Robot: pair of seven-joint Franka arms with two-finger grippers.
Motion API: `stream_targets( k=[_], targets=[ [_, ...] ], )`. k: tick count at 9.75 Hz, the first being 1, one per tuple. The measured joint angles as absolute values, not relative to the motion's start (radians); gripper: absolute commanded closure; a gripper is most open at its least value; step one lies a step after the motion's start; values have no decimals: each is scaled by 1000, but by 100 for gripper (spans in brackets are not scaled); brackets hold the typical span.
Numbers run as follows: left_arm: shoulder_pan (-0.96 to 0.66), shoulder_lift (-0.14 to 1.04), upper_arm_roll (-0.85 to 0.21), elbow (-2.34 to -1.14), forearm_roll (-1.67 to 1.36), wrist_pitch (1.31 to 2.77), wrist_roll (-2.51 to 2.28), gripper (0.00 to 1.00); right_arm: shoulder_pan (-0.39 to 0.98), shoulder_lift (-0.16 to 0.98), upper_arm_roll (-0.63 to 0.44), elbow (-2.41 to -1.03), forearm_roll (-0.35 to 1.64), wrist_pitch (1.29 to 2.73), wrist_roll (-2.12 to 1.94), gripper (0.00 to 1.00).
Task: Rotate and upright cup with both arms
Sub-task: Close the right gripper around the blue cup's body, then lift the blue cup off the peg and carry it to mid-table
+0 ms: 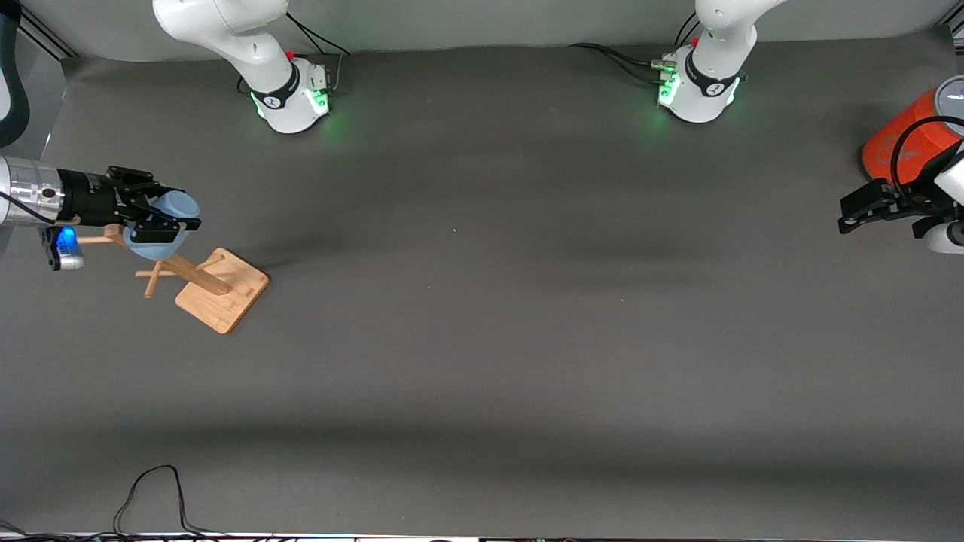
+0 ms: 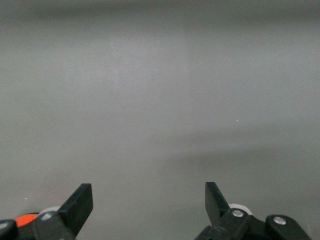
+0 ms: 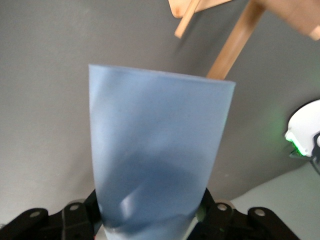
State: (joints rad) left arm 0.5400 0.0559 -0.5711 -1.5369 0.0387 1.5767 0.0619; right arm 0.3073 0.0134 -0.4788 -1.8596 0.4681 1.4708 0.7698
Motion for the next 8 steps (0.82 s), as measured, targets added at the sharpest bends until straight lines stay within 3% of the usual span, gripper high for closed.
stream_targets(
  k=[5, 8],
  targets=[
    [538, 56, -578, -1537, 39, 1572, 62, 0, 385, -35, -448, -1828, 540, 1450, 939, 76],
    [539, 57, -575, -1537, 39, 1570, 61, 0, 535, -32, -437, -1764, 541, 1457, 958, 76]
  ],
)
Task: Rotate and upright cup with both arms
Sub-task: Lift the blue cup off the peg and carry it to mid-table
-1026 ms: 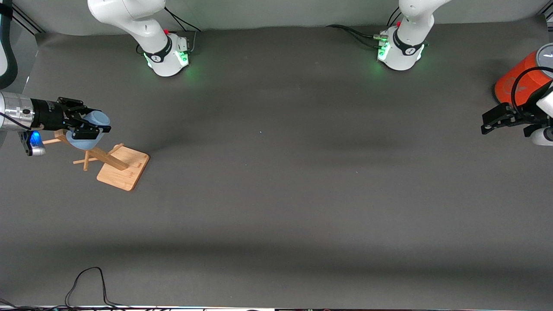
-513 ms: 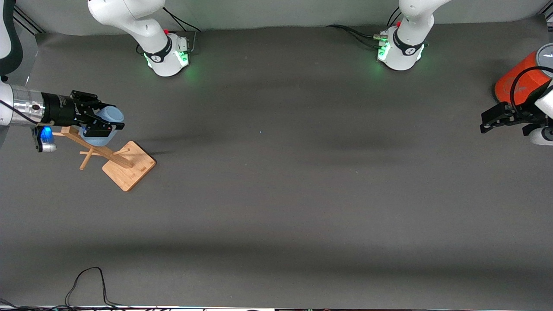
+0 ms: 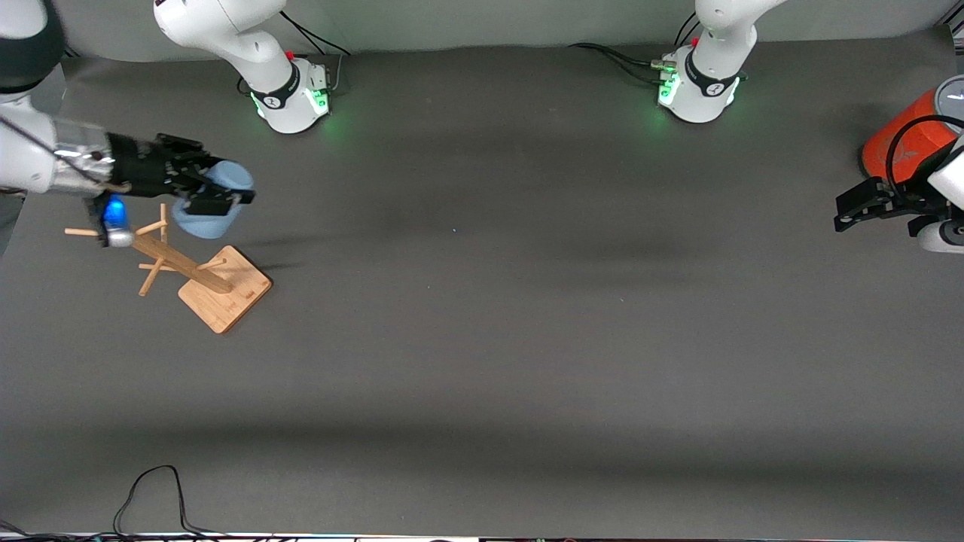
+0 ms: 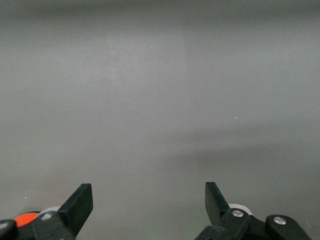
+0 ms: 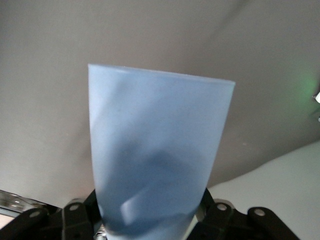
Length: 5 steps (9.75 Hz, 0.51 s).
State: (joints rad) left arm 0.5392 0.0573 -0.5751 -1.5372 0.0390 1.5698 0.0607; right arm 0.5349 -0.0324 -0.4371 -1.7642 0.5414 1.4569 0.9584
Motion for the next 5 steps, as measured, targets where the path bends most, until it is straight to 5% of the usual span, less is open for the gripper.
stream_targets(
  k=[5],
  targets=[
    [541, 152, -567, -1541, 38, 1569, -66, 0, 791, 243, -428, -1577, 544, 1628, 905, 74]
  ],
)
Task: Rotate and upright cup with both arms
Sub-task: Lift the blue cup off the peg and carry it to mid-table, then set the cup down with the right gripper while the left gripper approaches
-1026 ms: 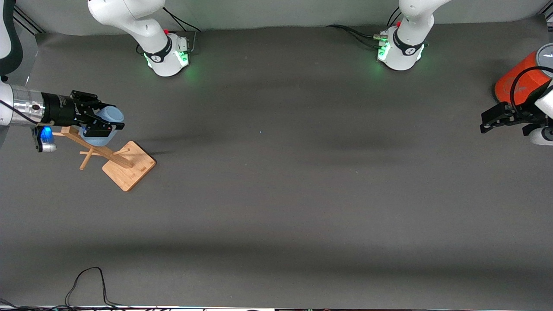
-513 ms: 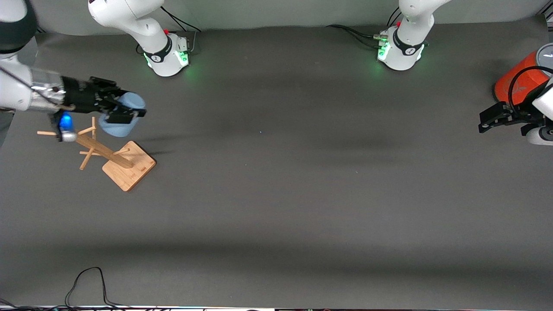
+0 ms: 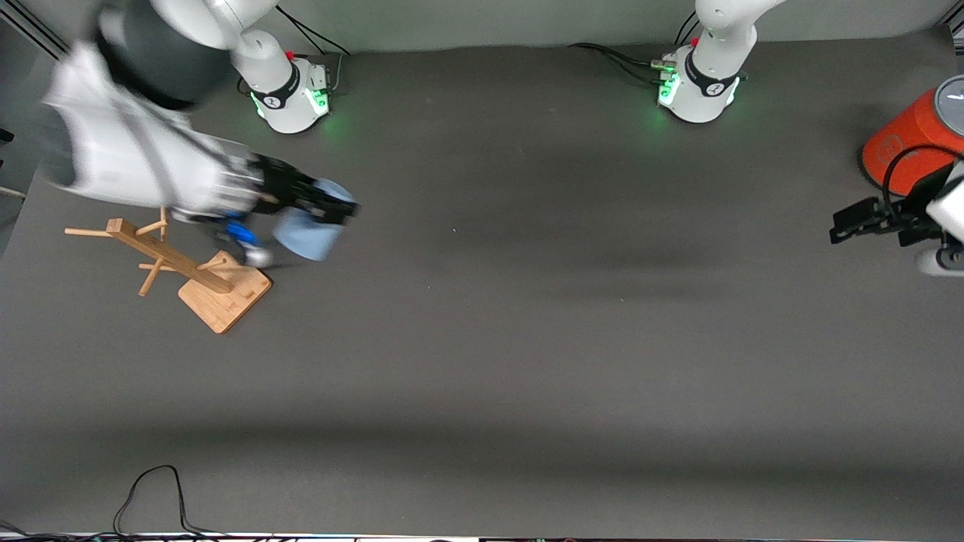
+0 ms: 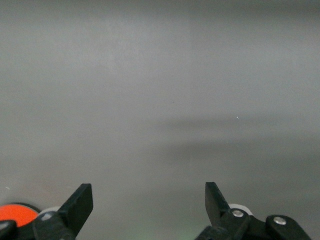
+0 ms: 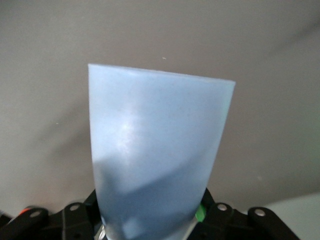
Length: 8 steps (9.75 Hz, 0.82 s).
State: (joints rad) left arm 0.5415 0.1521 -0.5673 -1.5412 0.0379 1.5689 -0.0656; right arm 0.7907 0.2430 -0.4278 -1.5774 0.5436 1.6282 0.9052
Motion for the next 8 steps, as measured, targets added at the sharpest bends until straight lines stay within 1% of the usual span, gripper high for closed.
stream_targets(
  k=[2, 4, 5, 6, 8],
  targets=[
    [536, 228, -571, -1543, 38, 1578, -200, 0, 877, 444, -401, -1448, 566, 1739, 872, 74],
    [516, 280, -575, -1543, 38, 1580, -290, 0, 895, 662, -325, -1267, 571, 1808, 720, 74],
    [509, 297, -577, -1543, 38, 1580, -335, 0, 903, 760, -310, -1180, 563, 1823, 634, 74],
    [505, 313, -577, -1541, 36, 1581, -373, 0, 921, 833, -308, -1118, 535, 1848, 551, 74],
    [505, 358, -576, -1537, 34, 1582, -506, 0, 972, 918, -306, -1076, 410, 1891, 399, 74]
  ],
)
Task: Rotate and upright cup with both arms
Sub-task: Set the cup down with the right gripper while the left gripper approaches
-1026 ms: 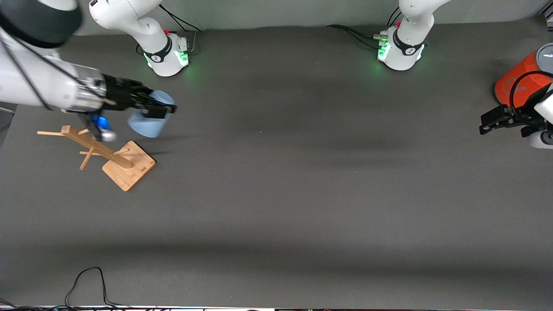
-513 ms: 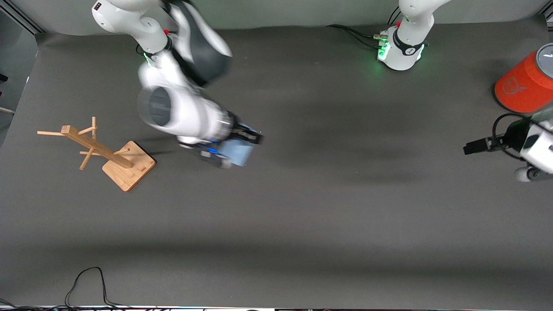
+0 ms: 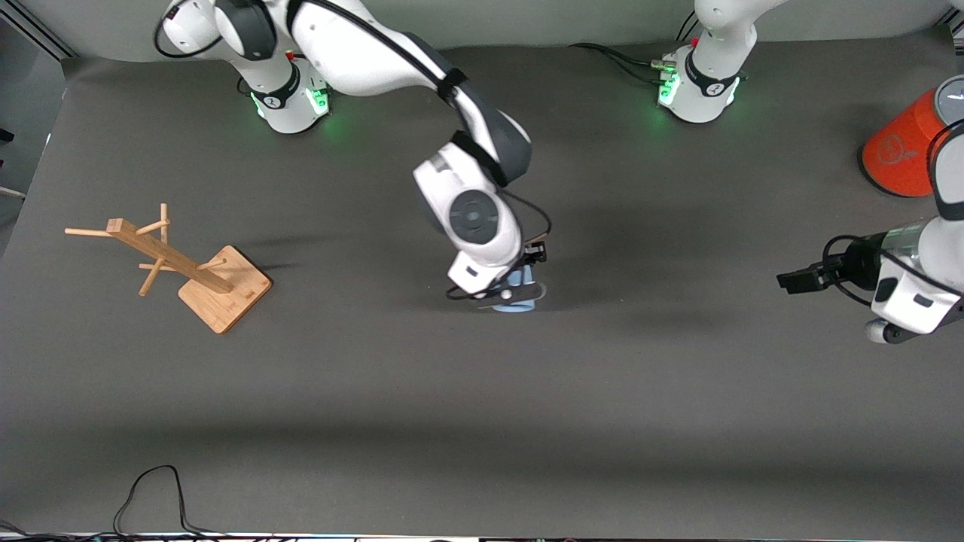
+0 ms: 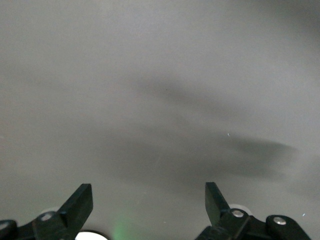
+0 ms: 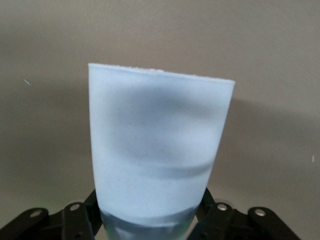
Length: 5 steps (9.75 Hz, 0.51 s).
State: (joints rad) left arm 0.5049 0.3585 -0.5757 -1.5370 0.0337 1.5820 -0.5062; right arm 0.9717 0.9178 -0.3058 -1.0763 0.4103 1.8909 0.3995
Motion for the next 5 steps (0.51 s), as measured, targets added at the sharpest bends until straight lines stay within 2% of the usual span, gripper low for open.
stream_targets(
  k=[2, 3, 5],
  targets=[
    [500, 423, -578, -1536, 31, 1583, -624, 0, 1019, 981, -305, -1072, 305, 1946, 319, 74],
    [488, 452, -579, -1535, 28, 1584, -661, 0, 1035, 1009, -305, -1071, 288, 1979, 311, 67],
    [447, 492, -581, -1535, 26, 1584, -758, 0, 1050, 1051, -305, -1069, 283, 2048, 310, 62]
  ],
)
